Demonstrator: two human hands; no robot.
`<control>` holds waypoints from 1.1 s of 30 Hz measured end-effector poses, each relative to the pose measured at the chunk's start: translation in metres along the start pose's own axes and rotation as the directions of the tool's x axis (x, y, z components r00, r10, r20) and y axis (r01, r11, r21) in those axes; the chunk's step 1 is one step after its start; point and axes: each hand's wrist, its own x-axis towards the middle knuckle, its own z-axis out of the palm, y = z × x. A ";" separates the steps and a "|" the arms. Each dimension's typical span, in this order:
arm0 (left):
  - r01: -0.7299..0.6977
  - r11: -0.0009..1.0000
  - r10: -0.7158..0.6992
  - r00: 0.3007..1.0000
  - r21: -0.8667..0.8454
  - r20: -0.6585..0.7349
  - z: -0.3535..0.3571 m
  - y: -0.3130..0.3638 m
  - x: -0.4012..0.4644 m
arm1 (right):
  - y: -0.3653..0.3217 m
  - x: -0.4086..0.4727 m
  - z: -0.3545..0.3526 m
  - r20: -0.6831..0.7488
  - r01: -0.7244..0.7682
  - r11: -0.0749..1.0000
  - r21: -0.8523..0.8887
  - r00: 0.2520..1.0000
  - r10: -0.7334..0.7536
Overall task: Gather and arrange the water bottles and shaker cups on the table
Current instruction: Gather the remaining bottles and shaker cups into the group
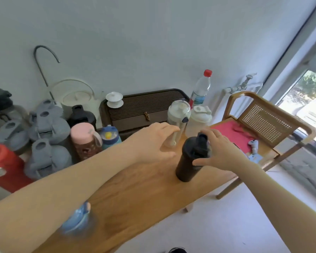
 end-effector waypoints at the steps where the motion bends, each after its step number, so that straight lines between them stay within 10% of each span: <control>1: 0.033 0.999 -0.033 0.999 -0.027 0.024 0.009 0.008 0.009 | 0.011 0.002 0.002 0.071 0.010 0.997 0.071 0.997 -0.015; 12: 0.330 0.938 -0.332 0.943 -0.108 0.008 0.084 0.040 0.057 | 0.048 0.040 0.003 0.402 0.151 0.856 0.495 0.833 -0.379; 18: 0.415 0.903 -0.419 0.908 -0.115 -0.010 0.084 0.041 0.056 | 0.026 0.101 -0.026 -0.243 0.291 0.876 0.384 0.947 -0.208; 24: 0.538 0.826 -0.559 0.820 -0.171 -0.121 0.045 0.027 0.013 | -0.007 0.162 -0.013 0.026 0.248 0.951 0.184 0.966 -0.256; 33: 0.672 0.726 -0.684 0.686 -0.146 -0.247 -0.008 -0.028 -0.074 | -0.042 0.132 -0.003 0.019 0.289 0.950 0.114 0.956 -0.293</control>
